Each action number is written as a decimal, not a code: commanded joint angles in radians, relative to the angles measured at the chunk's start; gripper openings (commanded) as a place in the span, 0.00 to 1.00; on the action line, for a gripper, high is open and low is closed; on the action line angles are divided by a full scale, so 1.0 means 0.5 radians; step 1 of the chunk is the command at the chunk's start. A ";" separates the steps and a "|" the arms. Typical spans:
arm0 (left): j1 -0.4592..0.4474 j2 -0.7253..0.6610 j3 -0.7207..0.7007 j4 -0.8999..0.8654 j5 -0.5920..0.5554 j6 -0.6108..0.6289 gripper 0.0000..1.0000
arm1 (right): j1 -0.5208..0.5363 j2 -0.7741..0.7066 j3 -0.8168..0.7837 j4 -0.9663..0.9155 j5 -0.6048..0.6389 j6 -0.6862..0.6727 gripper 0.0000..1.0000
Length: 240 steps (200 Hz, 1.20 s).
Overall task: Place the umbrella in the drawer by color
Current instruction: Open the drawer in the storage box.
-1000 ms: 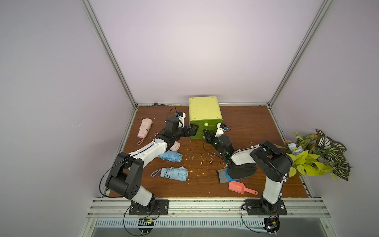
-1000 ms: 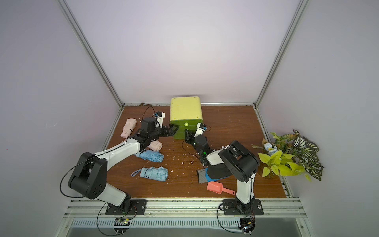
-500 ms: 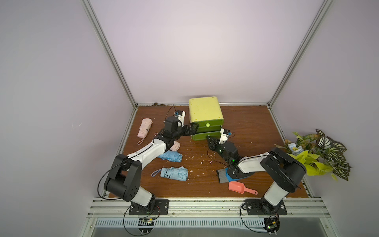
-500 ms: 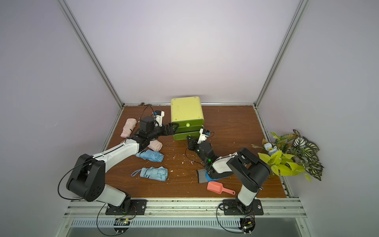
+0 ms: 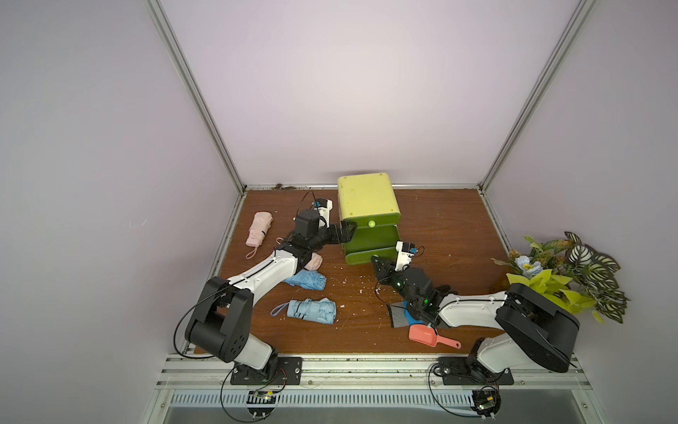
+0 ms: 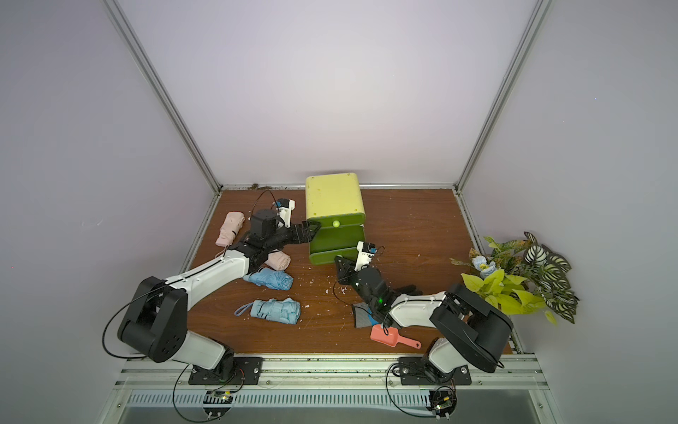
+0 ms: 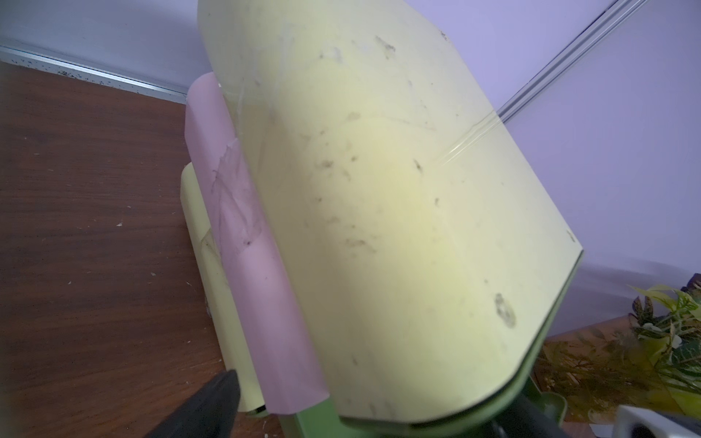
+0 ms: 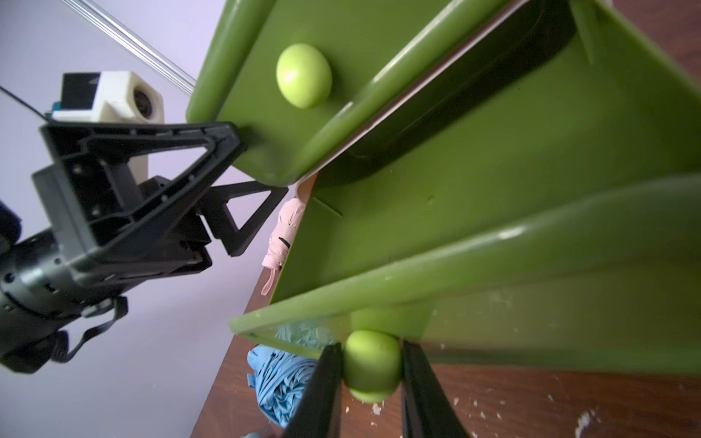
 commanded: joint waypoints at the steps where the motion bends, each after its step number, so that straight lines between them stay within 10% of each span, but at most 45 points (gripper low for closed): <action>1: -0.018 -0.017 0.006 0.017 -0.013 -0.006 1.00 | 0.053 -0.111 -0.007 -0.037 0.098 -0.117 0.00; 57: -0.021 -0.011 0.009 0.010 -0.017 -0.014 1.00 | 0.088 -0.101 -0.063 -0.172 0.099 -0.162 0.00; 156: -0.091 -0.194 -0.079 0.026 -0.044 -0.128 1.00 | 0.081 -0.019 0.052 -0.368 -0.008 -0.329 0.40; 197: -0.150 -0.393 -0.162 -0.212 -0.223 -0.145 1.00 | 0.070 -0.268 0.153 -0.752 -0.036 -0.716 0.64; 240: -0.161 -0.774 -0.313 -0.661 -0.542 -0.168 1.00 | 0.042 -0.535 0.346 -1.354 -0.134 -1.291 0.65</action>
